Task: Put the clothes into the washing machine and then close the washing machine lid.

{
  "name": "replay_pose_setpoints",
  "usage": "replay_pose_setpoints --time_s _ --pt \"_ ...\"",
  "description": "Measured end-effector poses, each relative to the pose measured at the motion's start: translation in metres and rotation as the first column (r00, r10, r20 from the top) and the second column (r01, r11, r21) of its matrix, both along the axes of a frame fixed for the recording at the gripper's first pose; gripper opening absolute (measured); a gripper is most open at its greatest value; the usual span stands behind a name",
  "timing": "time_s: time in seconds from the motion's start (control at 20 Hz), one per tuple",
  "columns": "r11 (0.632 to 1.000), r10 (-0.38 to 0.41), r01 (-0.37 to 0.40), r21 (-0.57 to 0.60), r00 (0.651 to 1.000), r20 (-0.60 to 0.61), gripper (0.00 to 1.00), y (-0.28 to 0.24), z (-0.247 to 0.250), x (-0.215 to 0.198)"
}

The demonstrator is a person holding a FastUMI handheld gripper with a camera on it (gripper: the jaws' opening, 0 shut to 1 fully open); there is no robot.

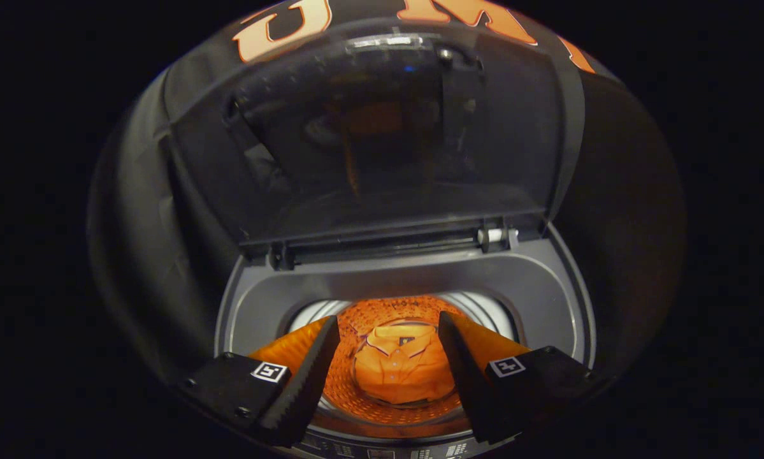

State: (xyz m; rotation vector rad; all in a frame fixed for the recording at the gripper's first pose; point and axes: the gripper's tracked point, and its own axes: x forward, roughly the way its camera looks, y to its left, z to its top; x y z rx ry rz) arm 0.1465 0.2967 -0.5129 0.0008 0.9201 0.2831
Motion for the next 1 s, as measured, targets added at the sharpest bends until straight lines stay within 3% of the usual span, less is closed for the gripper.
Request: replay_pose_setpoints --time_s 0.35,0.75,1.0 --pt "0.991 -0.030 0.004 0.132 0.980 0.195 0.99 0.015 0.117 0.021" --pt "0.976 -0.038 -0.057 0.211 0.906 0.421 0.99 0.011 0.248 0.033" --pt "0.961 -0.058 -0.083 0.265 0.874 0.483 0.98 -0.012 0.307 0.022"
